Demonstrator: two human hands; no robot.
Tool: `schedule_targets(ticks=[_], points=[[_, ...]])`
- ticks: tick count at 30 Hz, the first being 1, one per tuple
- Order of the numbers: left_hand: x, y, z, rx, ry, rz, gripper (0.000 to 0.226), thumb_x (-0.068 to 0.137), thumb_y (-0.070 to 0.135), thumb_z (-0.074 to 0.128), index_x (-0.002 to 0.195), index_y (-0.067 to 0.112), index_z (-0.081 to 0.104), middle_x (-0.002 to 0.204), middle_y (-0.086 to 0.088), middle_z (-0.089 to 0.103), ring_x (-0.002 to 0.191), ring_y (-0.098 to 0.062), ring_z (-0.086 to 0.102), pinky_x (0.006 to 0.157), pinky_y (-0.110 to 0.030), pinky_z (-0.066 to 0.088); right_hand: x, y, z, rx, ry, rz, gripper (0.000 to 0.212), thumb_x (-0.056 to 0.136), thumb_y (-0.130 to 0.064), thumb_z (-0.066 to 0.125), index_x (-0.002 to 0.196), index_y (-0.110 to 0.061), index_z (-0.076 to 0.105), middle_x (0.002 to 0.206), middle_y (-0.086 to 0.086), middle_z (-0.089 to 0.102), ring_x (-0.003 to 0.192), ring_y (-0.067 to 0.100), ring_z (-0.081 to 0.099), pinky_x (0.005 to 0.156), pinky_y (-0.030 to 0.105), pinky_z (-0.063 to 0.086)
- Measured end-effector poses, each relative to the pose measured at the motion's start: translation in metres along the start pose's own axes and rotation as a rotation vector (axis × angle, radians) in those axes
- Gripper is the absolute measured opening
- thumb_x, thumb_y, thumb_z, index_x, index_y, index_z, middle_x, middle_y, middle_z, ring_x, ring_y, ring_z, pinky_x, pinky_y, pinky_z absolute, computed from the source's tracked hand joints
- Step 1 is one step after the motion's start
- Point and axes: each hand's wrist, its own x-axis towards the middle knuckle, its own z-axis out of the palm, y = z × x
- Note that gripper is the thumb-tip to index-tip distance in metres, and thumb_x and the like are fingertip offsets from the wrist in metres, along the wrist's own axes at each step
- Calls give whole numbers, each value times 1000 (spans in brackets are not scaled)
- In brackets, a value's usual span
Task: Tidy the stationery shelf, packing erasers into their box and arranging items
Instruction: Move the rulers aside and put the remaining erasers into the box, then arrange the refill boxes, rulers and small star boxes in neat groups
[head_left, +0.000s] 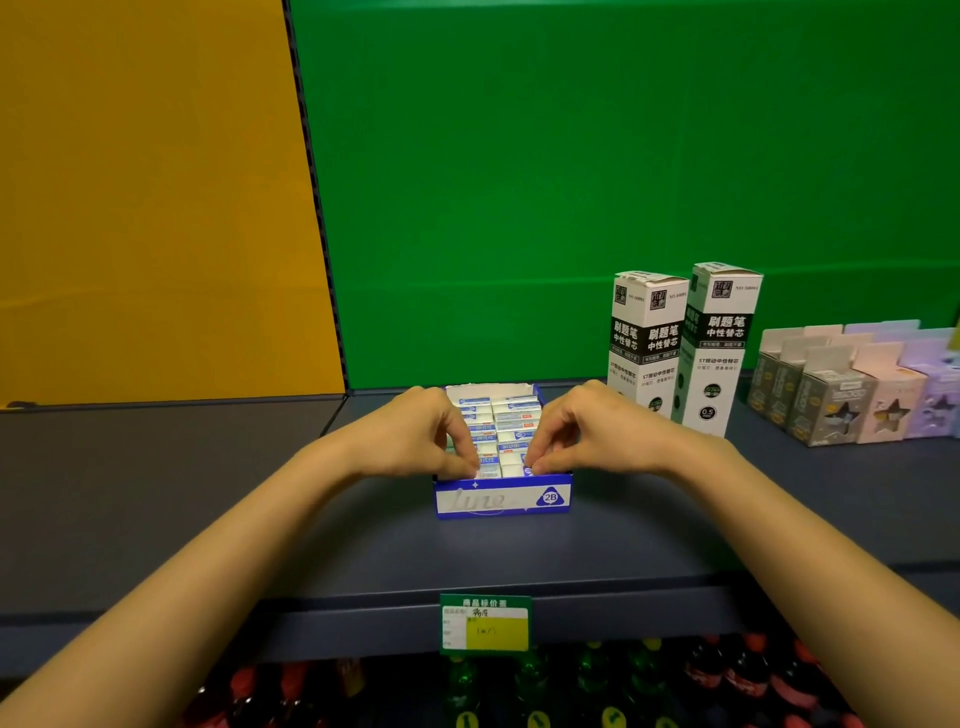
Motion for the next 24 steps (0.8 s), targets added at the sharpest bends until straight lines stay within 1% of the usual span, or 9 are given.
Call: schedule_targets(ticks=[3, 6, 9, 12, 14, 18, 21, 23, 24], points=[[1, -1, 2, 30, 21, 9, 15, 80, 16, 68, 93, 11, 73, 100, -5, 73, 93, -15, 65, 62, -17, 50, -1, -1, 3, -9, 35, 6, 16, 77, -20, 73, 91, -13, 75, 92, 2, 74, 71, 5, 63, 61, 6, 46], [0, -1, 3, 59, 56, 19, 13, 79, 19, 69, 89, 14, 75, 95, -3, 74, 86, -19, 66, 67, -26, 52, -7, -2, 5, -12, 80, -13, 18, 78, -22, 71, 93, -13, 75, 93, 1, 74, 78, 6, 65, 71, 13, 51], [-1, 7, 10, 68, 212, 32, 14, 80, 23, 67, 89, 15, 74, 89, 1, 71, 79, -21, 64, 65, -26, 48, -22, 2, 1, 15, 180, -16, 19, 81, -25, 67, 96, -15, 74, 90, -6, 70, 84, 7, 65, 77, 18, 53], [7, 25, 16, 46, 394, 67, 25, 80, 29, 67, 102, 17, 68, 97, 4, 64, 79, -15, 57, 64, -20, 42, -45, 13, -11, 26, 328, 10, 15, 83, -22, 66, 92, -15, 74, 86, -6, 68, 78, 9, 64, 70, 14, 49], [18, 39, 20, -17, 439, 94, 37, 79, 30, 68, 113, 15, 60, 107, 1, 62, 85, -14, 56, 72, -21, 46, -61, 24, -23, 11, 430, 34, 12, 83, -20, 65, 90, -16, 74, 84, -7, 69, 77, 8, 63, 70, 14, 47], [44, 70, 32, -135, 419, 41, 65, 77, 34, 69, 130, 12, 40, 130, -4, 52, 106, -18, 56, 95, -37, 47, -84, 60, -45, 60, 672, 122, 12, 84, -16, 63, 92, -23, 64, 86, -9, 62, 80, 4, 58, 68, 8, 46], [68, 87, 43, -265, 375, -40, 87, 73, 35, 72, 140, 10, 23, 145, -7, 38, 125, -22, 46, 105, -37, 40, -88, 90, -57, 198, 782, 229, 32, 81, -14, 67, 109, -17, 52, 108, 5, 57, 92, 15, 55, 68, 13, 45], [85, 95, 49, -380, 351, -89, 98, 70, 31, 76, 143, 9, 14, 150, -10, 30, 133, -24, 38, 110, -41, 35, -85, 106, -63, 287, 707, 310, 57, 78, -17, 70, 127, -11, 41, 127, 7, 49, 106, 15, 52, 81, 17, 46], [92, 99, 52, -436, 341, -113, 102, 69, 28, 77, 144, 9, 10, 151, -11, 28, 135, -25, 35, 111, -43, 33, -83, 114, -64, 337, 655, 334, 70, 77, -18, 71, 134, -10, 33, 136, 7, 44, 115, 17, 50, 92, 25, 47]])
